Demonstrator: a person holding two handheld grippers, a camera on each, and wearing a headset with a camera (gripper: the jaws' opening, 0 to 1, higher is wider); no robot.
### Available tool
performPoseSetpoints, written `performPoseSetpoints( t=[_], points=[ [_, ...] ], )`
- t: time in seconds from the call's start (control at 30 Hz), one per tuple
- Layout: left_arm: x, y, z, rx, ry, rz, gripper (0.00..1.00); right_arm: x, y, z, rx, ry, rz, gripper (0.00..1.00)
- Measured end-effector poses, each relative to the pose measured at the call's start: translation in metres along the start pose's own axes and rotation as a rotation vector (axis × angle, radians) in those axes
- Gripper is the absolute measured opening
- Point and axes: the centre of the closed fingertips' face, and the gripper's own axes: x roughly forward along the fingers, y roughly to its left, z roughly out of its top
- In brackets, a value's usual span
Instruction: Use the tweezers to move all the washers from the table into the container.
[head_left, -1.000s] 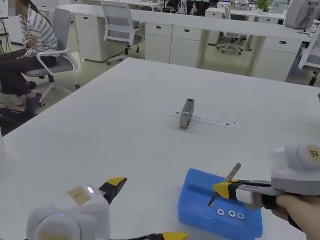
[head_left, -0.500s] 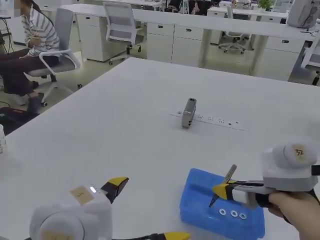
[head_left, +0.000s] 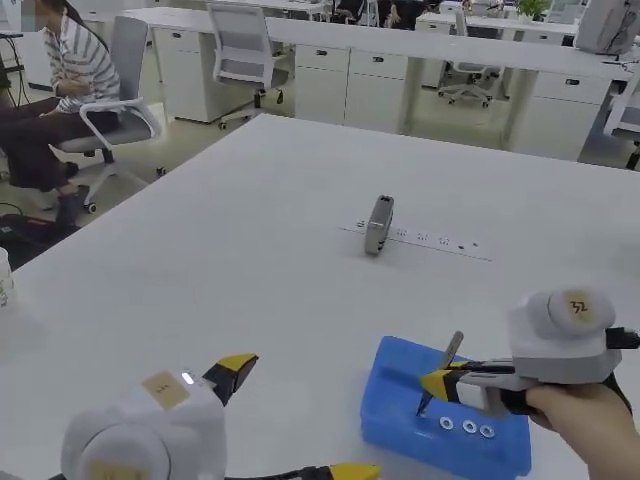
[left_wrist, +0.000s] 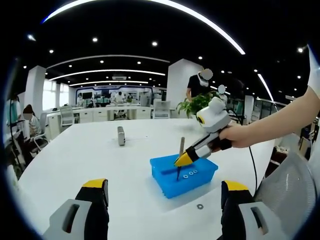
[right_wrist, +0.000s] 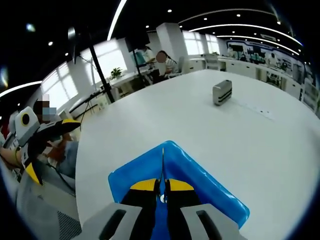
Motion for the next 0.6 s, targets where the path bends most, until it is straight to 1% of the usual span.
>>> performPoseSetpoints(
  t=[0.23,0.33,0.37,0.6],
  points=[
    [-0.0002,0.0004,-0.0001,-0.001,0.0,0.001,0.96,0.0022,-0.0003,-0.0026,-0.067,0.022,-0.014,0.03],
    [-0.0002,0.0001,-0.0008,-0.001,0.004,-0.001,0.95,0.0024,-0.0004,-0.0027,-0.087,0.022,-0.015,0.03],
    [-0.0002,0.0002,-0.0007,0.001,0.004,0.0,0.95,0.0023,-0.0004,-0.0028,-0.104,0.023,-0.017,0.03],
    [-0.0006,0.0,-0.001,0.001,0.007,0.001,0.95,0.0005,0.0011,-0.0032,-0.113,0.017,-0.022,0.04]
  ],
)
